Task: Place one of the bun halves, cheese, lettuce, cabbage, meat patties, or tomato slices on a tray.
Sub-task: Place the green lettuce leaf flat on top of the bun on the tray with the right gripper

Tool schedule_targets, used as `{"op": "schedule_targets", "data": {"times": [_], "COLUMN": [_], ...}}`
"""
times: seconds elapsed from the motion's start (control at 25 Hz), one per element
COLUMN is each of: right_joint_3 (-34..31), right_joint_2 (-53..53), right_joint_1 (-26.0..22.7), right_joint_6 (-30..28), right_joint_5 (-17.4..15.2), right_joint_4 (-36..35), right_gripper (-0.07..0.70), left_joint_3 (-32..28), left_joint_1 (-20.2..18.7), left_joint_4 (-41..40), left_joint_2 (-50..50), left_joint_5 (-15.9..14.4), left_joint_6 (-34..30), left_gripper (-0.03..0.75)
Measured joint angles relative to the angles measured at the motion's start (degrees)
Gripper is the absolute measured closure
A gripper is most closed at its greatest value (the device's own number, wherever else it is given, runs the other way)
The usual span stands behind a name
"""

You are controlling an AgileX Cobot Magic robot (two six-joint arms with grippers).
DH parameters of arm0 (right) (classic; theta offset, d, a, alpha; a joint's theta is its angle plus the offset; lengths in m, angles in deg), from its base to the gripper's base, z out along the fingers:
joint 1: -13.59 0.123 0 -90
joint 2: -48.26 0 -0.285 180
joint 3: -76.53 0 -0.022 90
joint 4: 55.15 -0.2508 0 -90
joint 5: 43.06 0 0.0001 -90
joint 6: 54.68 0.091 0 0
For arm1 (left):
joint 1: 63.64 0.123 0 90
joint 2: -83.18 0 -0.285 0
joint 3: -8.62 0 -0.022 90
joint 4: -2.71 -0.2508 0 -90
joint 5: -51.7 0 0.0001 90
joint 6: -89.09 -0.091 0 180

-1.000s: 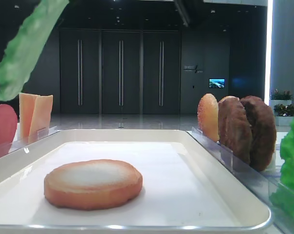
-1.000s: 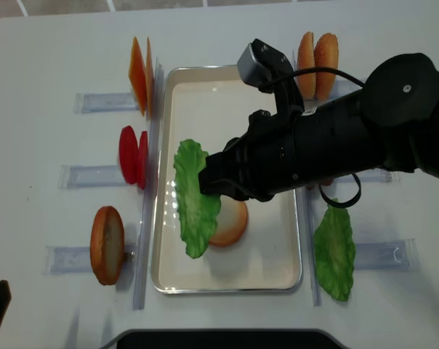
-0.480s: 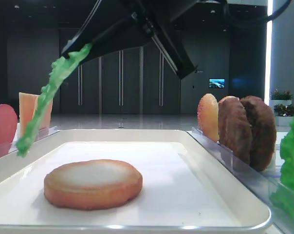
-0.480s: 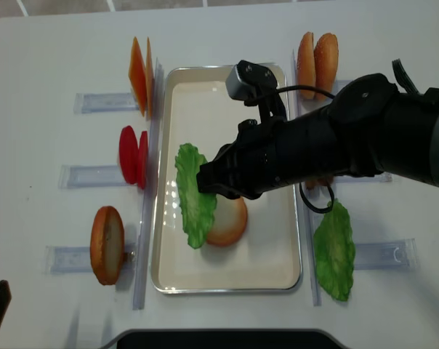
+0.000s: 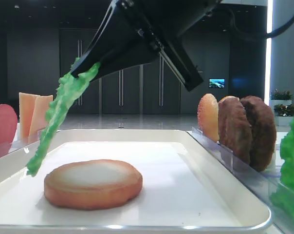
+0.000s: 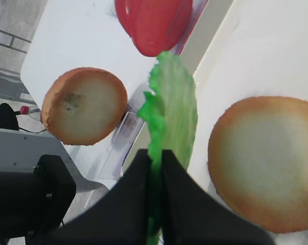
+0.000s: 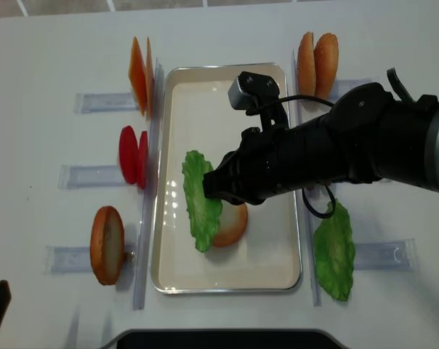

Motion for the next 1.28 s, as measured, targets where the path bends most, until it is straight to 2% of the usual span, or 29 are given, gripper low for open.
{"op": "schedule_targets", "data": {"times": [1.04,1.28], "right_joint_3": [-1.7,-2.1], "right_joint_2": [0.1,0.1], "right_joint_1": [0.0,0.0], "right_joint_6": [0.6,0.7], "right_joint_5": [3.0,3.3], "right_joint_4": [-0.2,-2.8], "right_gripper": [0.619,0.619], "left_joint_3": [0.0,0.0], "left_joint_1": [0.0,0.0], "left_joint_4": [0.0,0.0], "left_joint_2": [0.0,0.0], "left_joint_5": [0.0,0.0], "left_joint_6": [0.0,0.0], "left_gripper": [0.244,0.244]}}
